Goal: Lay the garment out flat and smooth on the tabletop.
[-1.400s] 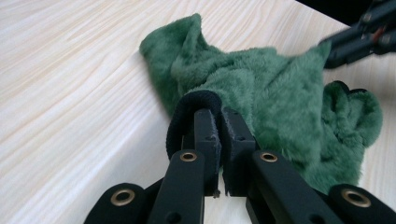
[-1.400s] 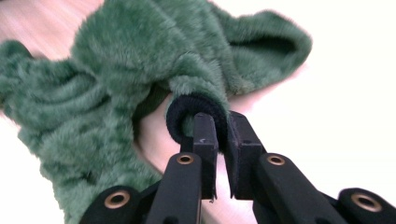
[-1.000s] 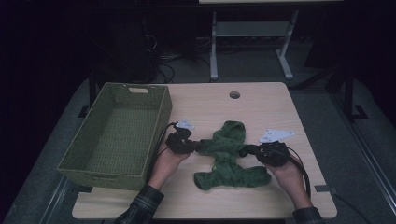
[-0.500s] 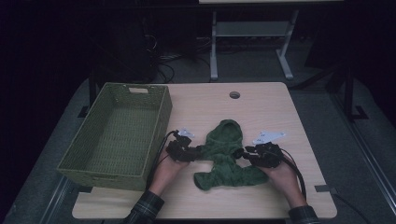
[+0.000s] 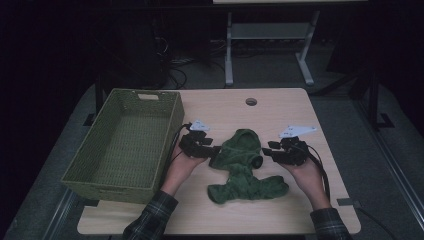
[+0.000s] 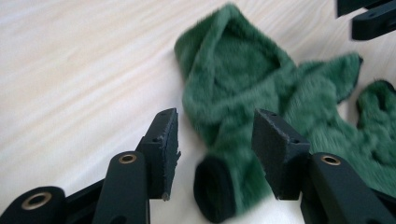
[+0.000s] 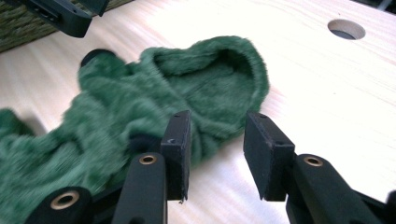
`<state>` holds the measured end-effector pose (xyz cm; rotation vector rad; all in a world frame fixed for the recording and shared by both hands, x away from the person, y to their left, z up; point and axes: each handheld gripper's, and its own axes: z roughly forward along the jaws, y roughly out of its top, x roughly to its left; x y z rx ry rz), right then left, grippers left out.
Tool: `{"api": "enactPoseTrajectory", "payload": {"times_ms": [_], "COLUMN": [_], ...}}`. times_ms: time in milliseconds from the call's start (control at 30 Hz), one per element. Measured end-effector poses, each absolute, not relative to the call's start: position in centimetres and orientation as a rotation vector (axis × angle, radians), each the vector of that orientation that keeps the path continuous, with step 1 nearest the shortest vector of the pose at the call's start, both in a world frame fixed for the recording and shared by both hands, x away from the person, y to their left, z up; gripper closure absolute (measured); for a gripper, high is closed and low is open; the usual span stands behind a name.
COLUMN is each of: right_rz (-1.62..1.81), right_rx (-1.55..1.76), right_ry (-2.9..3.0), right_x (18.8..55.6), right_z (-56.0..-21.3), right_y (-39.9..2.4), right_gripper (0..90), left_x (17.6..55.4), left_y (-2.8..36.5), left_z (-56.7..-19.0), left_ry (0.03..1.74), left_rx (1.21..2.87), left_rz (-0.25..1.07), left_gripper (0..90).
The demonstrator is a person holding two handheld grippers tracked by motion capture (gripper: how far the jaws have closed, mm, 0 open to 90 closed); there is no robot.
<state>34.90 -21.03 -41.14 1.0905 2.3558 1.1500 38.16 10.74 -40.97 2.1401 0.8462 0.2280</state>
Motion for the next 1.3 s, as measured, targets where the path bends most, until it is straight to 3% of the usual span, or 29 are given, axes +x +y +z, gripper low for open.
{"api": "enactPoseTrajectory", "payload": {"times_ms": [567,800,900,1133,1300], "right_rz": [1.141,1.115,1.110,1.087,1.059], "right_rx": [1.322,1.348,1.364,1.358,1.348], "right_ry": [2.337,2.398,2.419,2.452,2.440], "right_x": [40.3,40.9,41.0,41.1,41.1], "right_z": [-44.5,-46.0,-46.3,-46.7,-46.5], "right_y": [-20.5,-19.8,-19.6,-19.4,-19.1], "right_gripper": [58.2,60.3,69.1,84.1,87.5], "left_x": [43.4,43.4,43.3,43.2,43.1], "left_y": [6.6,6.4,6.2,6.6,7.2], "left_z": [-44.4,-45.2,-45.4,-45.5,-45.1], "left_ry": [0.825,0.831,0.854,0.814,0.834], "left_rx": [2.213,2.235,2.273,2.305,2.285], "left_rz": [0.194,0.134,0.149,0.141,0.174], "left_gripper": [51.1,61.6,63.7,84.0,87.0]}}
